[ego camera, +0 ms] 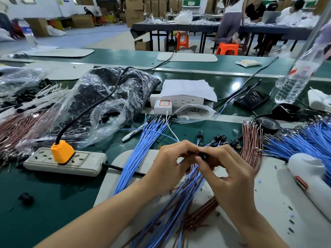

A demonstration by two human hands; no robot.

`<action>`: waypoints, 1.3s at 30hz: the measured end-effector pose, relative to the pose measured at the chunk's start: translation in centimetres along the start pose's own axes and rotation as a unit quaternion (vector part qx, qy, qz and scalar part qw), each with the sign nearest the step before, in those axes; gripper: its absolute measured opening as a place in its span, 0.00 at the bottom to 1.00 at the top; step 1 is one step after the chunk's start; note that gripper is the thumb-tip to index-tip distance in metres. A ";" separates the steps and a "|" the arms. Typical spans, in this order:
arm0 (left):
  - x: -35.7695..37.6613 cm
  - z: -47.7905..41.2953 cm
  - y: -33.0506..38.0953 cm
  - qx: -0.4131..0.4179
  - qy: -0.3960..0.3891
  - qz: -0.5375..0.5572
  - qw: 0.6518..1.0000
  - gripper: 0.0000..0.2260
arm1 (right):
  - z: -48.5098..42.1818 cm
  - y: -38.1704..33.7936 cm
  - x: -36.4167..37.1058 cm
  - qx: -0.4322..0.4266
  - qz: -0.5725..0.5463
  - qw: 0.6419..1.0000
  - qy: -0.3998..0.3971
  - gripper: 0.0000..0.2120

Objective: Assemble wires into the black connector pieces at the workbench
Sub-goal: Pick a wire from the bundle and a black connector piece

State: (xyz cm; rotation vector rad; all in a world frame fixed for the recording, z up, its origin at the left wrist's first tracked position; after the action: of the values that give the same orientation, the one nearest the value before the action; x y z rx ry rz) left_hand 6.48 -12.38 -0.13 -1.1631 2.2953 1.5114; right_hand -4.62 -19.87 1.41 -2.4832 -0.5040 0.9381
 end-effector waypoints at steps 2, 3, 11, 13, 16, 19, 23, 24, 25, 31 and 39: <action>0.0 -0.1 0.0 -0.003 -0.002 0.005 1.000 0.06 | -0.1 0.0 0.0 0.003 -0.002 1.000 0.000 0.06; 0.1 0.0 0.0 -0.004 -0.004 0.006 1.000 0.06 | -0.1 0.0 0.0 0.004 -0.003 1.000 -0.001 0.06; 0.5 -0.1 -1.0 -0.064 -0.033 0.037 0.997 0.07 | 0.1 -0.4 -0.3 -0.010 0.008 1.000 0.013 0.08; 0.6 -0.1 -1.3 -0.076 -0.038 0.034 0.996 0.06 | 0.1 -0.2 -0.2 -0.003 0.007 1.000 0.006 0.07; 0.8 -0.1 -1.3 -0.069 -0.059 0.028 0.996 0.07 | 0.0 0.6 0.2 0.043 -0.036 0.998 0.001 0.06; 0.9 -0.1 -0.7 -0.043 -0.062 0.065 0.995 0.12 | -0.2 1.1 0.4 0.072 -0.041 0.996 -0.018 0.08; 0.3 -0.1 -0.7 -0.046 -0.026 0.072 0.996 0.08 | -0.6 2.3 -0.8 0.070 -0.030 0.997 -0.031 0.11; 0.1 -0.1 -0.8 -0.050 -0.022 0.069 0.996 0.09 | -0.7 3.0 -1.7 0.084 -0.002 0.996 -0.016 0.11; 0.0 -0.1 -0.8 -0.052 -0.018 0.070 0.996 0.10 | -0.7 4.0 -2.6 0.112 0.050 0.992 -0.001 0.11; -0.2 -0.1 -0.2 -0.047 -0.010 0.075 0.996 0.12 | 1.8 11.8 -4.4 0.446 0.223 0.853 -0.153 0.13; 0.0 -0.1 -0.2 -0.048 -0.027 0.073 0.996 0.10 | 1.6 10.7 -4.3 0.459 0.213 0.849 -0.156 0.17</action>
State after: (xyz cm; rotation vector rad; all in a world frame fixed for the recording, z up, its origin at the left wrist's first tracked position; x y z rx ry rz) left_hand 6.68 -12.46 -0.24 -0.9836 2.3407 1.6989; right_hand -6.82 -30.44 -2.86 -1.5674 0.3821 1.3504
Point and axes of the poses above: each hand's wrist, its own z-axis away from the middle knuckle, its own x-axis out of the palm, y = z × x, the point moved 7 cm from there along -z, towards the middle knuckle, and after that the axes turned 14 degrees about -y, right-handed, at the moved point
